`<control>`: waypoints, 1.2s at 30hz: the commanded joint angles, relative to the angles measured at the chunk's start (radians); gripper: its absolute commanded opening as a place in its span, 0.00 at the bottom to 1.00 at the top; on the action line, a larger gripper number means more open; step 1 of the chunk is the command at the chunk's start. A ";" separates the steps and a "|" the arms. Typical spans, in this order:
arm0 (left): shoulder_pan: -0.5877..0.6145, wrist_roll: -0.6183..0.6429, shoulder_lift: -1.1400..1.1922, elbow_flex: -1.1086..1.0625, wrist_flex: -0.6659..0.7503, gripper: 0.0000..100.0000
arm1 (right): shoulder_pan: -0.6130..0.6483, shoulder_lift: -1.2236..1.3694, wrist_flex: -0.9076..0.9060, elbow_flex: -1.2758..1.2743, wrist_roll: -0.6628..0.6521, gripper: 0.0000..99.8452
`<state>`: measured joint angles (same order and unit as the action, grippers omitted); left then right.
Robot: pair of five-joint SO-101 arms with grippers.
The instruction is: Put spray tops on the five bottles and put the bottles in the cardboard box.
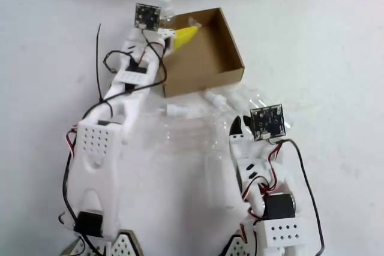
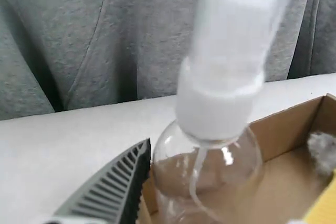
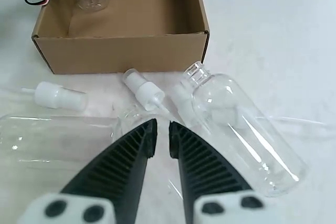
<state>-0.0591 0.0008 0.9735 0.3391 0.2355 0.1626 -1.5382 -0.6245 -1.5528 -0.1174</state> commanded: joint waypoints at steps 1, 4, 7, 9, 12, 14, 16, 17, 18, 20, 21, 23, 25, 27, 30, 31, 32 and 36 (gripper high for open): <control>0.016 0.012 -0.031 0.014 -0.003 0.48 | 0.001 -0.008 0.021 0.003 -0.005 0.02; 0.021 0.012 -0.038 0.014 -0.003 0.48 | 0.001 -0.008 0.021 0.003 -0.005 0.02; 0.028 0.012 -0.091 0.005 -0.049 0.48 | 0.002 -0.008 0.021 0.002 -0.005 0.02; 0.039 0.012 -0.131 0.005 -0.129 0.48 | 0.002 -0.008 0.031 -0.005 -0.009 0.02; 0.041 0.012 -0.168 0.003 -0.210 0.48 | 0.002 -0.008 0.088 -0.040 -0.060 0.02; 0.042 0.020 -0.193 0.000 -0.241 0.48 | 0.002 -0.008 0.127 -0.061 -0.072 0.02; 0.039 0.049 -0.225 -0.026 -0.259 0.48 | 0.002 -0.008 0.137 -0.066 -0.077 0.02; 0.038 0.055 -0.252 -0.046 -0.261 0.48 | 0.002 -0.008 0.136 -0.066 -0.077 0.02; 0.035 0.054 -0.285 -0.080 -0.261 0.48 | 0.002 -0.008 0.136 -0.066 -0.077 0.02; 0.031 0.054 -0.361 -0.158 -0.259 0.48 | 0.002 -0.008 0.136 -0.066 -0.078 0.02; 0.031 0.054 -0.407 -0.201 -0.259 0.48 | 0.002 -0.008 0.136 -0.066 -0.078 0.02; 0.025 0.054 -0.503 -0.301 -0.259 0.48 | 0.002 -0.008 0.136 -0.066 -0.080 0.02; 0.019 0.054 -0.599 -0.404 -0.261 0.48 | 0.002 -0.008 0.136 -0.066 -0.080 0.02; 0.015 0.031 -0.693 -0.508 -0.261 0.48 | 0.002 -0.008 0.136 -0.066 -0.080 0.02; -0.001 0.002 -0.828 -0.643 -0.264 0.46 | 0.002 -0.008 0.136 -0.066 -0.080 0.02; -0.004 -0.002 -0.869 -0.675 -0.282 0.43 | 0.002 -0.008 0.134 -0.066 -0.080 0.02; -0.007 -0.002 -0.911 -0.700 -0.315 0.40 | 0.001 -0.008 0.134 -0.066 -0.080 0.02; -0.005 -0.003 -1.059 -0.715 -0.522 0.16 | -0.004 -0.008 0.134 -0.066 -0.080 0.02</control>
<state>-0.0529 0.0084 0.1128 -0.3790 -0.1112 0.1611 -1.5382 -0.5109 -1.6310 -0.1864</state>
